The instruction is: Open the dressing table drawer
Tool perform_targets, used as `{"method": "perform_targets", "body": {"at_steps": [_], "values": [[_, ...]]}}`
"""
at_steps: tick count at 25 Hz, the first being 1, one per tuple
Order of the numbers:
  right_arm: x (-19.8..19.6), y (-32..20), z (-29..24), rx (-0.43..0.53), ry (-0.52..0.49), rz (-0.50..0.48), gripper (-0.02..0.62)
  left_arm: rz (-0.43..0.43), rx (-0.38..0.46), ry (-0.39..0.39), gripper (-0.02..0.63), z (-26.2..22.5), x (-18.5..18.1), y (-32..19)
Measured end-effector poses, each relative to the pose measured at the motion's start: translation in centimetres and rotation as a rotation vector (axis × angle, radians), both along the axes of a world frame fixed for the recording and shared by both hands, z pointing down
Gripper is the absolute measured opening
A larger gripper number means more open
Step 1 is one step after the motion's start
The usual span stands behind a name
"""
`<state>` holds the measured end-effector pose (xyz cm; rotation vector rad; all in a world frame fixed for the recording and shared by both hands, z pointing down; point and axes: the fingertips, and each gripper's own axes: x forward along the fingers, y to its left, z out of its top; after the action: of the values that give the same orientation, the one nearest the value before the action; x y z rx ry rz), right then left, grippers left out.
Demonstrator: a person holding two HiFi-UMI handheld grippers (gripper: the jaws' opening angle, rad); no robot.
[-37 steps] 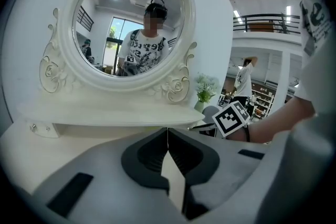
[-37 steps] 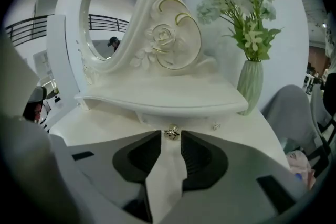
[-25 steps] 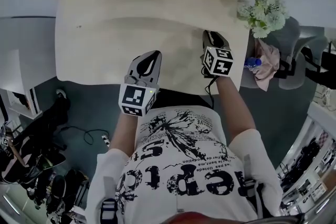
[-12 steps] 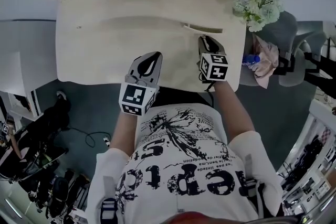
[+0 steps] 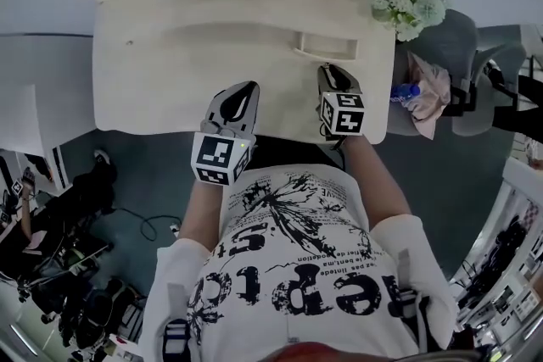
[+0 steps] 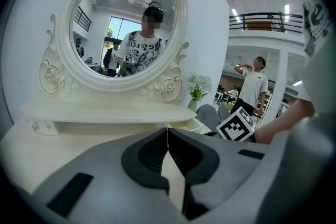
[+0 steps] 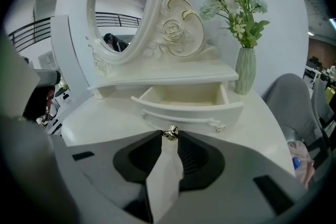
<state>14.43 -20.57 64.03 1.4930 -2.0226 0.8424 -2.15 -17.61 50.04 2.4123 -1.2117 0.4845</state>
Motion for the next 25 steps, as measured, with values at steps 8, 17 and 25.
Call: {"method": "perform_targets", "body": {"at_steps": [8, 17, 25], "values": [[-0.2, 0.7, -0.1, 0.011, 0.018, -0.009, 0.107, 0.014, 0.011, -0.001, 0.019, -0.5, 0.4, 0.3], [0.1, 1.7, -3.6, 0.014, 0.015, -0.06, 0.106, 0.04, 0.034, -0.003, 0.02, -1.6, 1.4, 0.1], [2.1, -0.2, -12.3, 0.238, 0.017, -0.04, 0.034, 0.067, 0.126, 0.012, 0.02, -4.9, 2.9, -1.8]]}}
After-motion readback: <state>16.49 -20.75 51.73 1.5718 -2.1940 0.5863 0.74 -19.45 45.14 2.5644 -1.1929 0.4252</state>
